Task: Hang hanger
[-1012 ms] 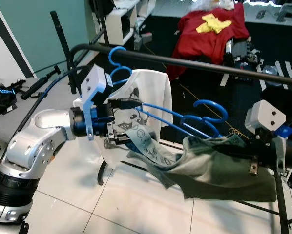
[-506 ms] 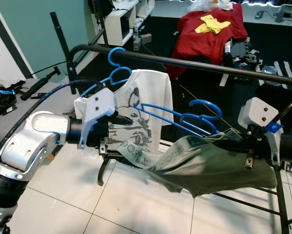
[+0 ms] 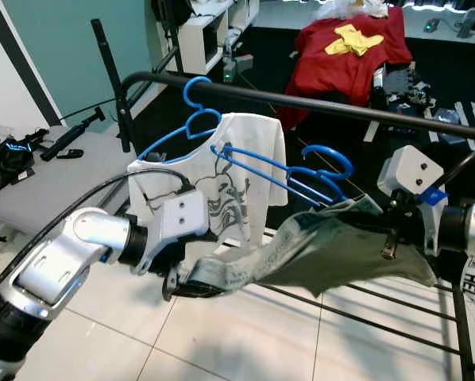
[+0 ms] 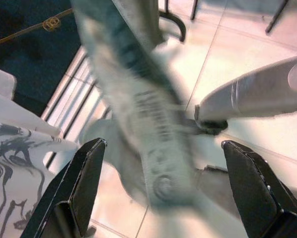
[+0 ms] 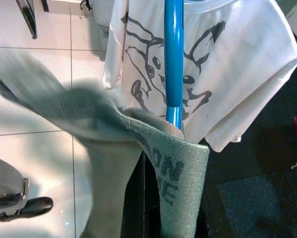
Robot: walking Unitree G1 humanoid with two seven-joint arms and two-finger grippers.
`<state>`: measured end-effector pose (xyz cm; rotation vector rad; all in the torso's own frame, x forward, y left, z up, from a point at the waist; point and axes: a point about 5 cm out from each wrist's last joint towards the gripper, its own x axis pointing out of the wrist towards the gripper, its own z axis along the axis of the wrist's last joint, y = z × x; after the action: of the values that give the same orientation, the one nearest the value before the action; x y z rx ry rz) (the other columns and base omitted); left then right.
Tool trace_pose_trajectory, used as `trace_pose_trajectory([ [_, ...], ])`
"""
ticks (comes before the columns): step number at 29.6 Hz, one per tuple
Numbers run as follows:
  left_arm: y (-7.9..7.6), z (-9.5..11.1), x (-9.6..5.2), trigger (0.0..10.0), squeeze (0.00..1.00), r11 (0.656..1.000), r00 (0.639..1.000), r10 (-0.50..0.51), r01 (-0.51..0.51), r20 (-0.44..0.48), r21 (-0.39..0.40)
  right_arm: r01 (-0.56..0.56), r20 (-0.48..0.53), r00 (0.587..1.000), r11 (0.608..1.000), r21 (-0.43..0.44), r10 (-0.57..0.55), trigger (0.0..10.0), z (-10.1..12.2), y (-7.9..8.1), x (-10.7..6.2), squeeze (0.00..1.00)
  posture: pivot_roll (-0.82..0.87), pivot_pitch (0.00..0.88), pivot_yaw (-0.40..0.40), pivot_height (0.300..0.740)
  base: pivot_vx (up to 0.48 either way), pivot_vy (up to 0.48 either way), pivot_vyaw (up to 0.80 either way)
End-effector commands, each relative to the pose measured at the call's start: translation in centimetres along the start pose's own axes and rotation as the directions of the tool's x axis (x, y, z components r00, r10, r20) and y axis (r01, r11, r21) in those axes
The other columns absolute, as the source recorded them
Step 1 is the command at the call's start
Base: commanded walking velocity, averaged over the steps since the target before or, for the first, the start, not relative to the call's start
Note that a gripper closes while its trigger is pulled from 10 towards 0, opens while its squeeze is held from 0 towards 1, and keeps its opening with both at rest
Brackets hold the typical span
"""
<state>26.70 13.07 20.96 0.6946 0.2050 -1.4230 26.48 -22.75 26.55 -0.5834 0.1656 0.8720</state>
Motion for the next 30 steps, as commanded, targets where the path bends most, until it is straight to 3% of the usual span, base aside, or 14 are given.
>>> trace_pose_trajectory([
  [1,-0.2,-0.6,-0.5,10.0,0.00,1.000,0.996,-0.012,0.014,-0.092,0.012,-0.013,0.021,1.000,1.000,-0.021,0.013,0.0,0.5,0.1,0.2,0.00,0.02,0.108,0.024,0.740,0.000,0.000,0.00],
  [4,-0.5,-0.7,-0.8,10.0,0.00,0.999,0.991,-0.035,0.036,-0.126,0.006,-0.012,0.023,1.000,1.000,-0.022,0.012,0.0,0.5,0.0,0.3,0.00,0.02,0.110,0.021,0.740,0.000,0.000,0.00],
  [8,-1.8,0.7,-1.2,10.0,0.00,0.990,0.990,-0.136,0.134,-0.037,-0.051,-0.010,0.027,1.000,1.000,-0.028,0.010,0.0,0.6,-0.1,0.5,0.00,0.02,0.111,0.019,0.740,0.000,0.000,0.00],
  [12,-1.8,1.0,-1.5,10.0,0.00,0.984,0.987,-0.147,0.153,0.066,-0.096,-0.011,0.032,0.999,0.999,-0.033,0.012,0.0,0.7,-0.3,0.5,0.00,0.00,0.111,0.006,0.740,0.000,0.000,0.00],
  [14,-1.8,1.0,-1.5,10.0,0.00,0.984,0.987,-0.147,0.153,0.066,-0.096,-0.011,0.032,0.999,0.999,-0.033,0.012,0.0,0.7,-0.3,0.5,0.00,0.00,0.111,0.006,0.740,0.000,0.000,0.00],
  [16,-1.2,1.6,-2.5,10.0,0.00,0.985,0.979,-0.110,0.130,0.173,-0.110,-0.016,0.042,0.999,0.999,-0.042,0.018,0.0,1.0,-0.3,0.7,0.00,-0.02,0.114,0.011,0.740,0.000,0.000,0.00],
  [17,-1.2,1.6,-2.5,10.0,0.00,0.985,0.979,-0.110,0.130,0.173,-0.110,-0.016,0.042,0.999,0.999,-0.042,0.018,0.0,1.0,-0.3,0.7,0.00,-0.02,0.114,0.011,0.740,0.000,0.000,0.00],
  [20,0.4,3.4,-4.2,10.0,0.00,0.998,0.956,-0.023,0.041,0.292,-0.054,-0.035,0.053,0.998,0.998,-0.047,0.038,0.0,1.3,0.0,0.7,0.00,-0.02,0.115,0.018,0.740,0.000,0.000,0.00],
  [25,1.1,3.9,-4.8,10.0,0.00,1.000,0.950,0.008,0.001,0.314,-0.029,-0.051,0.044,0.998,0.998,-0.048,0.053,0.0,1.1,0.2,0.7,0.00,-0.02,0.114,0.023,0.740,0.000,0.000,0.00],
  [28,2.8,5.9,-6.0,10.0,0.00,0.990,0.905,0.107,-0.133,0.413,0.036,-0.049,0.001,0.999,0.997,-0.065,0.050,0.0,0.7,-0.3,0.5,0.00,-0.03,0.110,0.027,0.740,0.000,0.000,0.00],
  [30,3.1,6.5,-6.3,10.0,0.00,0.985,0.890,0.125,-0.164,0.438,0.052,-0.041,-0.037,0.999,0.996,-0.075,0.039,0.0,0.3,-0.6,0.3,0.00,-0.03,0.104,0.029,0.740,0.000,0.000,0.00],
])
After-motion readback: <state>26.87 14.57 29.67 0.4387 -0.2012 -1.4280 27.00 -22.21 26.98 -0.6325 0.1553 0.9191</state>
